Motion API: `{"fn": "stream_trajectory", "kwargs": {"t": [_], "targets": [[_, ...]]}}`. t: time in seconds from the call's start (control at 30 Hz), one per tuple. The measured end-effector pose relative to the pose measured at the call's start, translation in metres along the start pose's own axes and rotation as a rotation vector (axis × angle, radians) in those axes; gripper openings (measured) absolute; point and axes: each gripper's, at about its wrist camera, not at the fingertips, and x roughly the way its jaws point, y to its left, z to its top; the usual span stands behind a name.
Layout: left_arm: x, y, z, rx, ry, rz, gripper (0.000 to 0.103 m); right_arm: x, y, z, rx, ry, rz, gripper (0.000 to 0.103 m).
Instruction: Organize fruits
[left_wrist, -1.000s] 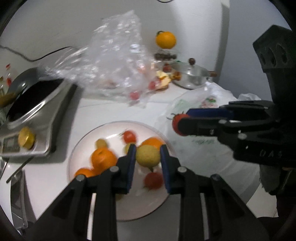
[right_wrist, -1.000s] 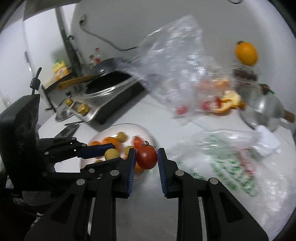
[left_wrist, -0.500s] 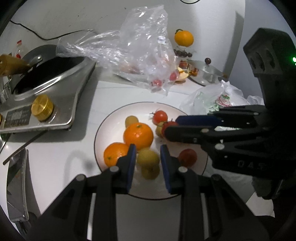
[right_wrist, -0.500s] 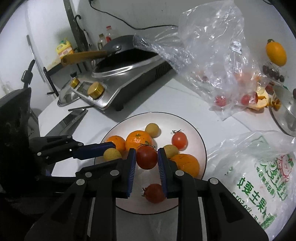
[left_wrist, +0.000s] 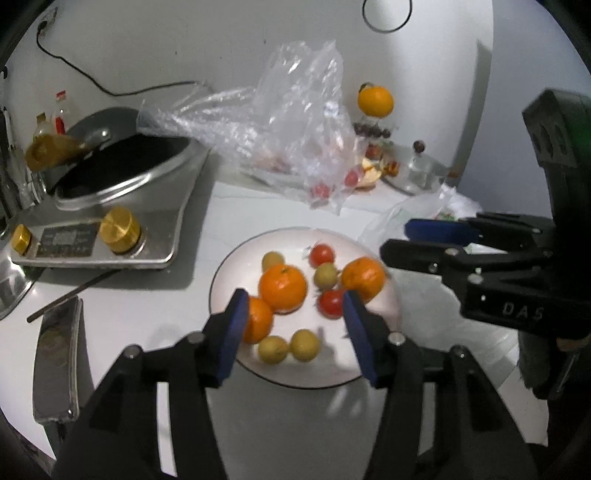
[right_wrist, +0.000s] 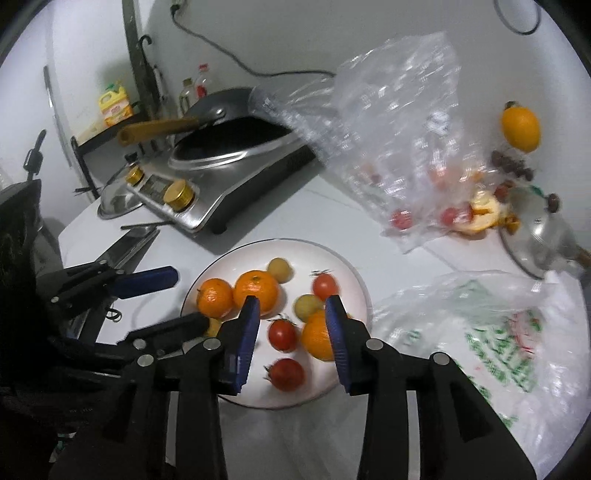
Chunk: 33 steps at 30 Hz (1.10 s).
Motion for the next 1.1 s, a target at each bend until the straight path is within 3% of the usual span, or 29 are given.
{"fn": "stream_trajectory", "kwargs": {"t": [0.07,0.23,0.43,0.57,0.8,0.9,1.1], "targets": [[-0.011,-0.007,0.003,-0.004,-0.03,0.005,0.07,-0.014,-0.003,-0.001,0.006,-0.023,-0.029,0.045],[-0.044,-0.019,0.014,-0.042,-0.13,0.023,0.083,-0.06,-0.009,-0.004,0.014,-0.109,-0.12,0.045],[-0.087,-0.04,0.03,-0.025,-0.243,0.041,0.094,-0.129,-0.016,-0.007,0.05,-0.256,-0.214,0.061],[-0.116,-0.058,0.038,-0.012,-0.308,0.069,0.094,-0.169,-0.016,-0.008,0.056,-0.335,-0.271,0.067],[-0.161,-0.085,0.044,0.003,-0.417,0.09,0.094,-0.232,-0.015,-0.018,0.063,-0.444,-0.337,0.068],[-0.178,-0.096,0.043,0.013,-0.461,0.135,0.094,-0.252,-0.016,-0.025,0.067,-0.474,-0.349,0.068],[-0.199,-0.118,0.042,0.04,-0.514,0.178,0.102,-0.28,-0.015,-0.036,0.069,-0.527,-0.374,0.068]]}}
